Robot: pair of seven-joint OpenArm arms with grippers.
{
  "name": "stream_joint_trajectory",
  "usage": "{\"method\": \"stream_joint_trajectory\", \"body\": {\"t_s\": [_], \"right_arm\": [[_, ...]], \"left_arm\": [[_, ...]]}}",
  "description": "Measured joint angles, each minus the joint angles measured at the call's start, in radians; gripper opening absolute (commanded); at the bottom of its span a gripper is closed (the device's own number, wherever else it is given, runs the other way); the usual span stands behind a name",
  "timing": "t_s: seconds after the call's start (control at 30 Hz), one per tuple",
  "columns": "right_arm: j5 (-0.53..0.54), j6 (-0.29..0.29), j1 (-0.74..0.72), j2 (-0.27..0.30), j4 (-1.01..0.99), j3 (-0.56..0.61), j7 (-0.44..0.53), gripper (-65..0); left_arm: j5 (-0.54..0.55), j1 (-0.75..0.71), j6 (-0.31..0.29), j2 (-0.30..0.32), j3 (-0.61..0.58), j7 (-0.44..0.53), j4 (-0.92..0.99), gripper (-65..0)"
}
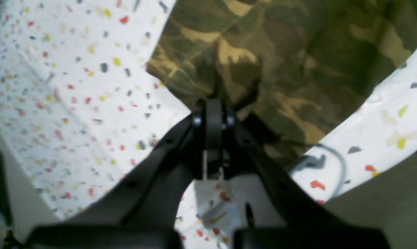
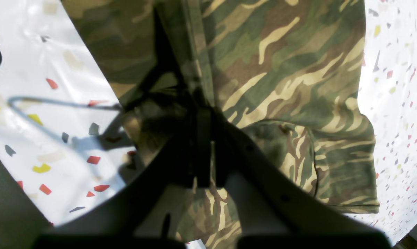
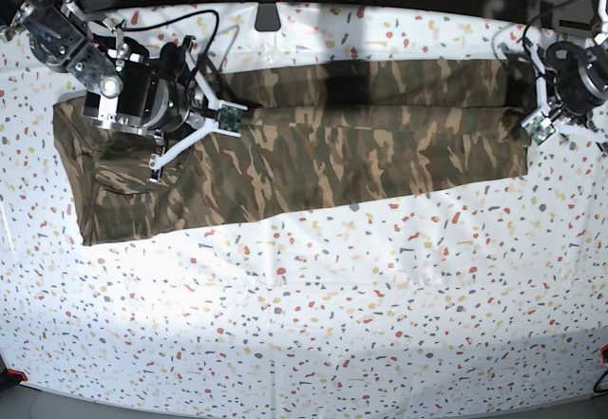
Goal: Fold the T-shirt properly
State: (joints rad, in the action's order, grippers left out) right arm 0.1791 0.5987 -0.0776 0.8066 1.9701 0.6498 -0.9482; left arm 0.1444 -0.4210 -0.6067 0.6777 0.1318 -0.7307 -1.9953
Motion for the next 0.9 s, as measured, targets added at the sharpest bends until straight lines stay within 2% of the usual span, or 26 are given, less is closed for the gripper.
{"method": "stream_joint_trajectory", "body": {"t_s": [0.2, 0.4, 0.5, 0.53, 0.63, 0.7, 0.8, 0.9], "right_arm": [[0.008, 0.0, 0.0, 0.0, 0.0, 0.0, 0.002, -65.0], [0.007, 0.0, 0.0, 0.0, 0.001, 0.0, 0.0, -65.0], [0.04, 0.0, 0.0, 0.0, 0.001, 0.0, -0.003, -65.0], [0.048, 0.0, 0.0, 0.0, 0.0, 0.0, -0.003, -62.8], [0.08, -0.001, 0.0, 0.0, 0.001, 0.0, -0.015, -47.8], [0.089, 0.0, 0.0, 0.002, 0.001, 0.0, -0.014, -41.5], [0.089, -0.002, 0.0, 0.002, 0.001, 0.0, 0.006, -38.7], [0.089, -0.043, 0.0, 0.003, 0.001, 0.0, 0.034, -38.7]], "left_arm": [[0.012, -0.009, -0.002, 0.001, 0.0, -0.122, -0.014, -65.0], [0.032, -0.132, 0.003, 0.001, 0.0, -0.08, -0.014, -65.0], [0.03, -0.145, 0.002, -0.002, -0.001, -0.077, -0.014, -65.0], [0.024, -0.144, 0.003, 0.001, 0.0, -0.077, -0.014, -63.4], [-0.019, -0.142, 0.005, 0.002, 0.0, -0.077, -0.014, -45.8], [-0.047, -0.142, 0.005, 0.001, 0.0, -0.061, -0.014, -39.9], [-0.067, -0.142, 0.014, 0.001, 0.0, -0.042, -0.014, -38.5], [-0.107, -0.142, 0.107, 0.001, 0.0, -0.046, -0.013, -38.5]]}}
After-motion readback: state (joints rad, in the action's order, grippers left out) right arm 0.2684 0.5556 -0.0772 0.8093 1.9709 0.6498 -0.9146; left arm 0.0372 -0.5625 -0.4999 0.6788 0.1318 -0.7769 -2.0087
